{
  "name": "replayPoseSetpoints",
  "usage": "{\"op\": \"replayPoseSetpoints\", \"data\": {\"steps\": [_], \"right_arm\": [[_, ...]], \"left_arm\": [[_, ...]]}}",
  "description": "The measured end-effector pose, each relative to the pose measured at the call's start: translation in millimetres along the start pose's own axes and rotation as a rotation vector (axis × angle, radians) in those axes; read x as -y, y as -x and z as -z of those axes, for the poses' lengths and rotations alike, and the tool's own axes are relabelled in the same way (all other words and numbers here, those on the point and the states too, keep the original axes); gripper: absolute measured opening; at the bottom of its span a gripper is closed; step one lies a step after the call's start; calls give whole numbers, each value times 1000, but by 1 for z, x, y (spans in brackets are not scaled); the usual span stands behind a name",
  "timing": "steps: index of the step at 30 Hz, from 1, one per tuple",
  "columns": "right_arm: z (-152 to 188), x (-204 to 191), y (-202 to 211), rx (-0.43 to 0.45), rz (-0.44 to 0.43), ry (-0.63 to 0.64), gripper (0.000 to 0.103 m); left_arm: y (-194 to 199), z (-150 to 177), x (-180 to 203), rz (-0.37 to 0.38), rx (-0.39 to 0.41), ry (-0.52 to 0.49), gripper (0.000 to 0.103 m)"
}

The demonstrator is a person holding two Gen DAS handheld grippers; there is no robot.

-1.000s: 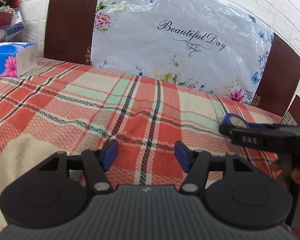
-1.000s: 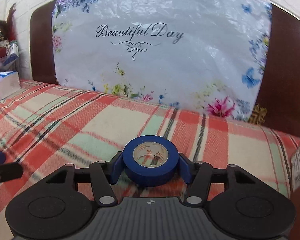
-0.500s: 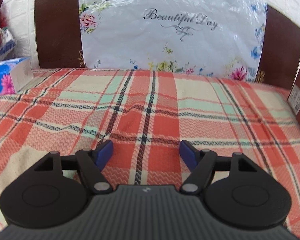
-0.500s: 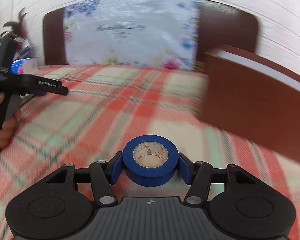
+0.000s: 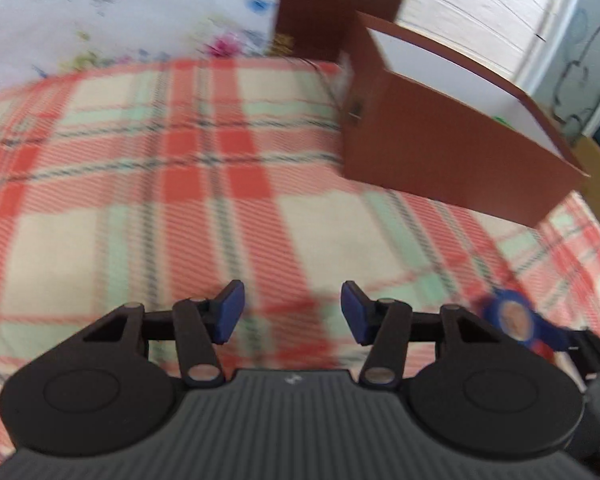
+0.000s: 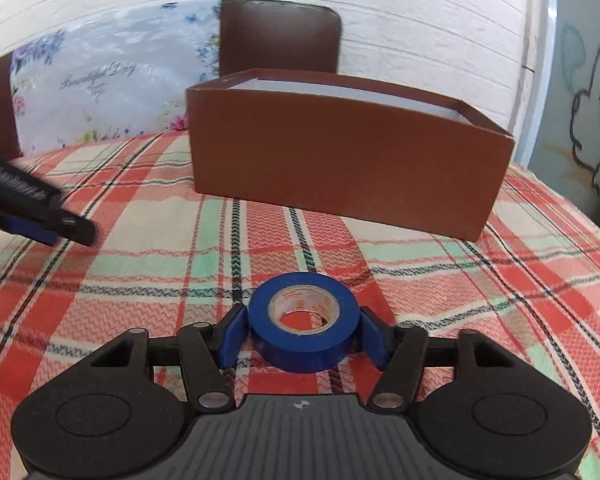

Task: Organize objects
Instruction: 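Lift the blue tape roll with the right gripper toward the left gripper, then hold the blue tape in the right gripper while the left gripper grasps its rim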

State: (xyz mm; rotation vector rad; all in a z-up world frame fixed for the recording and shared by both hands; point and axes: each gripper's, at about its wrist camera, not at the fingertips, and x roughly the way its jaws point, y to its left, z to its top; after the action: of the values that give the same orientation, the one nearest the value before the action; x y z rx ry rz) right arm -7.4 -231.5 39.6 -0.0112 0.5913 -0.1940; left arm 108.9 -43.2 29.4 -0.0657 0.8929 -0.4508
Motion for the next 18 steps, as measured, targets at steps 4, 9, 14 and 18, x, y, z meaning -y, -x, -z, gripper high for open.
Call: {"op": "replayPoseSetpoints", "data": {"steps": [4, 9, 14, 18], "right_arm": [[5, 8, 5, 1, -27, -13, 62], [14, 18, 12, 28, -48, -16, 62], [9, 22, 8, 25, -69, -26, 65], [9, 20, 8, 26, -73, -31, 66]], "left_arm": [[-1, 3, 24, 93, -59, 16, 55], [7, 3, 47, 116, -73, -10, 54], [-3, 2, 68, 102, -108, -41, 54], [-9, 2, 94, 116, -129, -92, 54]]}}
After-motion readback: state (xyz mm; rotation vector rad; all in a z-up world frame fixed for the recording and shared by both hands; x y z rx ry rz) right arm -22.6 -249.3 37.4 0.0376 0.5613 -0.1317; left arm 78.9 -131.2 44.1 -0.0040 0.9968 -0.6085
